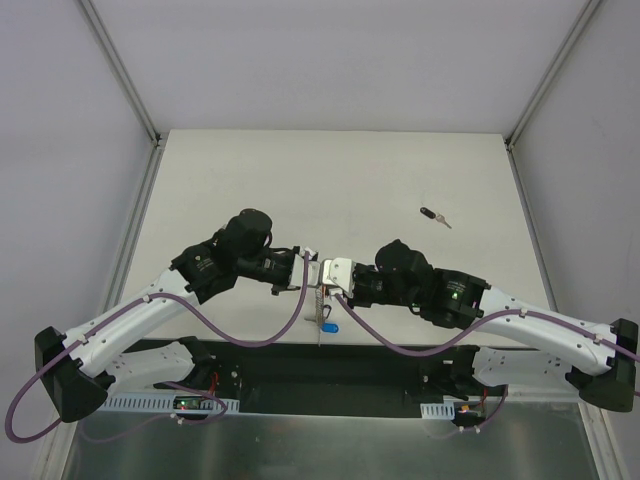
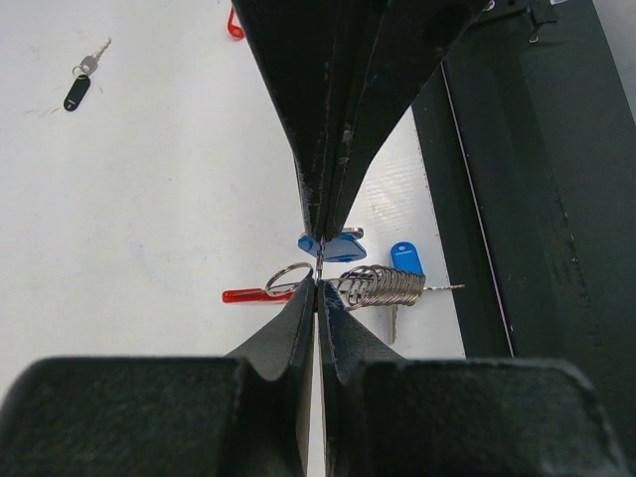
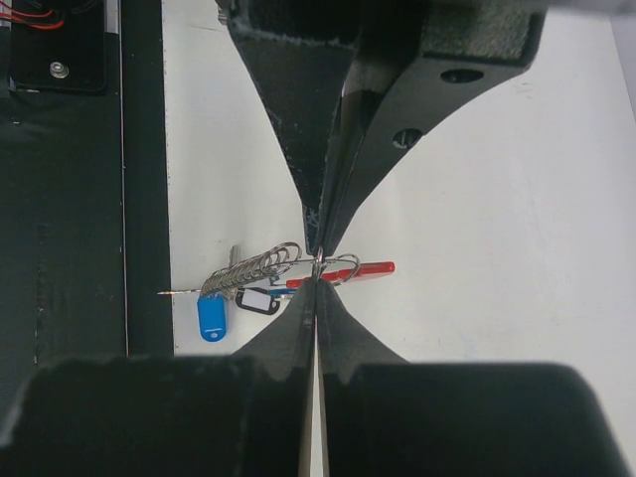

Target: Put the keys on the keyring

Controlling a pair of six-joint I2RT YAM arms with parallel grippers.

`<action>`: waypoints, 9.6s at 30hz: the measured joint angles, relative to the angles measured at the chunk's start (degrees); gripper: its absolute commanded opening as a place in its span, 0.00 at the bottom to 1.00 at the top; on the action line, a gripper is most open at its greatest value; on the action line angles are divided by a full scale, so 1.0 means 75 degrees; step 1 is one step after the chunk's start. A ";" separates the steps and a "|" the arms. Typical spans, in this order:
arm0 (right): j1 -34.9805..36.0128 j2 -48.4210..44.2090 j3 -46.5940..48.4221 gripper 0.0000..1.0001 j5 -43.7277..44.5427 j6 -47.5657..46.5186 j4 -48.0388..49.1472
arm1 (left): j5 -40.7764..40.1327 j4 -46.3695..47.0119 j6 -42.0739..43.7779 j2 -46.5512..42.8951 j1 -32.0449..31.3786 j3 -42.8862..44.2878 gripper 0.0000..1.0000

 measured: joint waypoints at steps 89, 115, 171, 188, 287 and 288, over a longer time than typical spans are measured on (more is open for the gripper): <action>-0.0239 -0.0478 -0.1390 0.01 0.0297 0.0181 0.2180 | -0.2984 0.2623 0.0635 -0.1463 -0.1055 -0.2055 0.00; -0.0233 -0.0361 -0.1384 0.01 0.0300 -0.0192 0.2028 | -0.2771 0.2591 0.0481 -0.1460 -0.1055 -0.2055 0.00; -0.0189 0.0090 -0.1003 0.18 -0.0067 -0.0003 0.1463 | -0.2509 0.2518 0.0006 -0.1215 -0.1052 -0.2055 0.00; -0.0472 -0.0912 -0.1055 0.42 -0.0041 0.0347 0.1335 | -0.2518 0.2786 -0.0122 -0.1291 -0.1055 -0.2055 0.00; -0.0082 -0.0192 -0.0641 0.01 0.1081 0.0099 0.1000 | -0.2022 0.1705 -0.1947 -0.0595 -0.0504 -0.0787 0.00; -0.0061 -0.0187 -0.0641 0.01 0.1119 0.0067 0.1003 | -0.1970 0.1696 -0.2031 -0.0577 -0.0458 -0.0772 0.00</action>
